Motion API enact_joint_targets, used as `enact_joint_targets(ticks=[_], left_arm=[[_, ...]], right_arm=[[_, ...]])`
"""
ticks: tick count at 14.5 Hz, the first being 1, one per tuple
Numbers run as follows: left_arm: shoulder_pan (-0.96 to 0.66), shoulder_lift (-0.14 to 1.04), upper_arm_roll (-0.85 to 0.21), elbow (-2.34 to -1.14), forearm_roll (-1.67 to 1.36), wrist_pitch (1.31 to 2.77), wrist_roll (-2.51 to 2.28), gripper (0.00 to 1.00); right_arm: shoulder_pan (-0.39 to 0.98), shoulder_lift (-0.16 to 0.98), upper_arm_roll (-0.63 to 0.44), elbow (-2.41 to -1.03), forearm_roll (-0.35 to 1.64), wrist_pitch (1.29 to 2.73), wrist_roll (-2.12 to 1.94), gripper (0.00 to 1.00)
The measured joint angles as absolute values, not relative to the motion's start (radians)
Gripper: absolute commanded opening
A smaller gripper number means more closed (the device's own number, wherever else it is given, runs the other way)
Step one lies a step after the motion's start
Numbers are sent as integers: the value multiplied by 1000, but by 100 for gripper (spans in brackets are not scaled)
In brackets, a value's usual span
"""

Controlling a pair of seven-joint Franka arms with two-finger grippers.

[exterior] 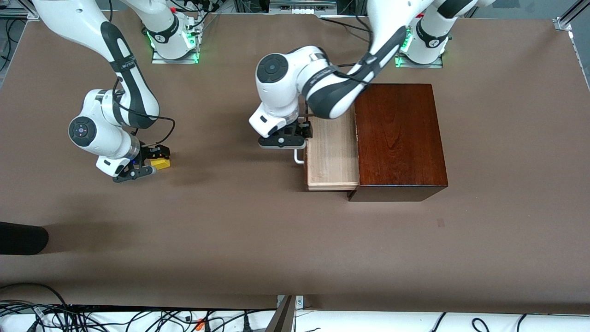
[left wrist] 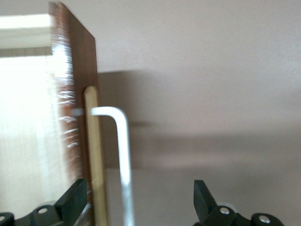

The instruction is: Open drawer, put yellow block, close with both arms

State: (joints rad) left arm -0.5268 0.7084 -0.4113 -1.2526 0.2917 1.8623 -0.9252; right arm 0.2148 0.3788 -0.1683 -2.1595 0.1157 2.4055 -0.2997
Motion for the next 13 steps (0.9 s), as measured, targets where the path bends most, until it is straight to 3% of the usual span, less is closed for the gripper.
enact_joint_targets(ticks=[5, 10, 13], left_arm=[[-340, 525, -410, -1263, 150, 1680, -740, 100], [-143, 359, -409, -1302, 45, 1560, -557, 100], [-25, 279, -409, -1314, 10, 1495, -465, 100]], right_arm=[[215, 393, -167, -2163, 116, 2410, -300, 63], [216, 398, -162, -2161, 116, 2415, -306, 29], [217, 395, -139, -2148, 116, 2413, -321, 25]])
